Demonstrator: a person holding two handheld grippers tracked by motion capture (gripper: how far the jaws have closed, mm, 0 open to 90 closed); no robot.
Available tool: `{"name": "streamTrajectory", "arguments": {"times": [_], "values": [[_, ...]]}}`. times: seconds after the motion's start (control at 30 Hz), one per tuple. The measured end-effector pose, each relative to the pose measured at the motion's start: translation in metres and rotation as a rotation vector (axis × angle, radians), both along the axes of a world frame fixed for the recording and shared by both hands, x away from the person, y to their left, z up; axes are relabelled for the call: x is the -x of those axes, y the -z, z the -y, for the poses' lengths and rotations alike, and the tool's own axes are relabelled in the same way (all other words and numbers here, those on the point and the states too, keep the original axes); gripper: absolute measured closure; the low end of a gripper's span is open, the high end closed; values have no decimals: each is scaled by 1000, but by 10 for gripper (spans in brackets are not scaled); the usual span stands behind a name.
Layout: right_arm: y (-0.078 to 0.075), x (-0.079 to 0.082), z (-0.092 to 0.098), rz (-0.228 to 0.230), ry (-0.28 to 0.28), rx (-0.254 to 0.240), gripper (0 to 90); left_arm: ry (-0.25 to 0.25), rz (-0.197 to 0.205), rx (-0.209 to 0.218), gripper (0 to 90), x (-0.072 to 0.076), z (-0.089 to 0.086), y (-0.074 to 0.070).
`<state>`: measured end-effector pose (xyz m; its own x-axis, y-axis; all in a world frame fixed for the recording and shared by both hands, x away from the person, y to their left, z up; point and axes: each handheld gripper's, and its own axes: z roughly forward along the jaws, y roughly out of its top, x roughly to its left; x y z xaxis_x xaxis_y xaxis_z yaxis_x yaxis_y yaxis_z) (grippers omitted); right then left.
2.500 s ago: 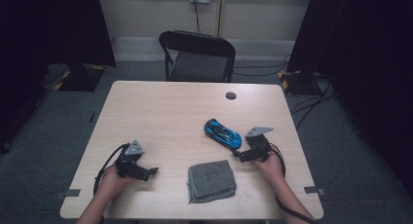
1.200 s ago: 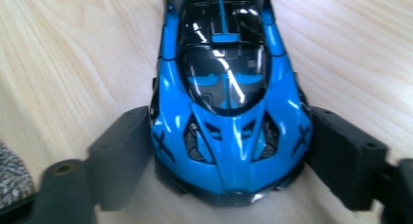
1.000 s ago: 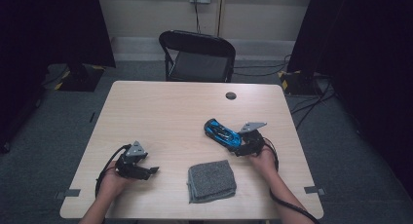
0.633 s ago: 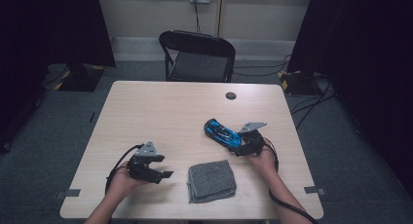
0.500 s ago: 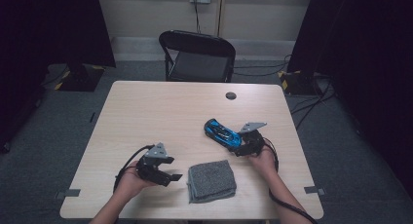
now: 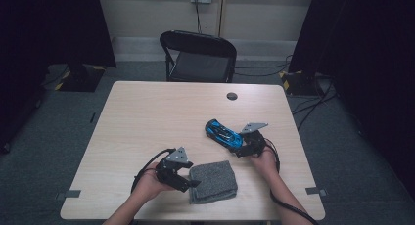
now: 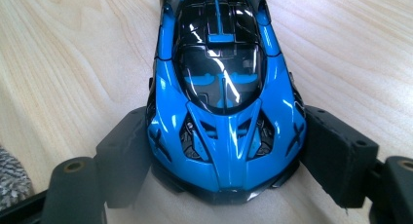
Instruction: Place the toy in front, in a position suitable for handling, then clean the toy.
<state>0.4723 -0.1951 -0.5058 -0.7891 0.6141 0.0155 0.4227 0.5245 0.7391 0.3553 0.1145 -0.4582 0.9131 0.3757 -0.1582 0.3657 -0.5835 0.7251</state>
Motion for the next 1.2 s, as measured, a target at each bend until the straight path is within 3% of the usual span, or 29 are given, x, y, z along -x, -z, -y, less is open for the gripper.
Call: {"name": "streamTrajectory", "arguments": {"times": [0.27,0.57,1.07,1.2], "values": [[0,0,0,-2,1,-1,240,0,14,10,248,1,9,-1],[0,0,0,-3,0,-1,239,34,20,26,249,5,20,-5],[0,-1,0,-2,-4,-1,239,68,24,-7,303,11,34,5],[0,-1,0,-2,-4,-1,239,81,44,-59,312,13,39,10]]}}
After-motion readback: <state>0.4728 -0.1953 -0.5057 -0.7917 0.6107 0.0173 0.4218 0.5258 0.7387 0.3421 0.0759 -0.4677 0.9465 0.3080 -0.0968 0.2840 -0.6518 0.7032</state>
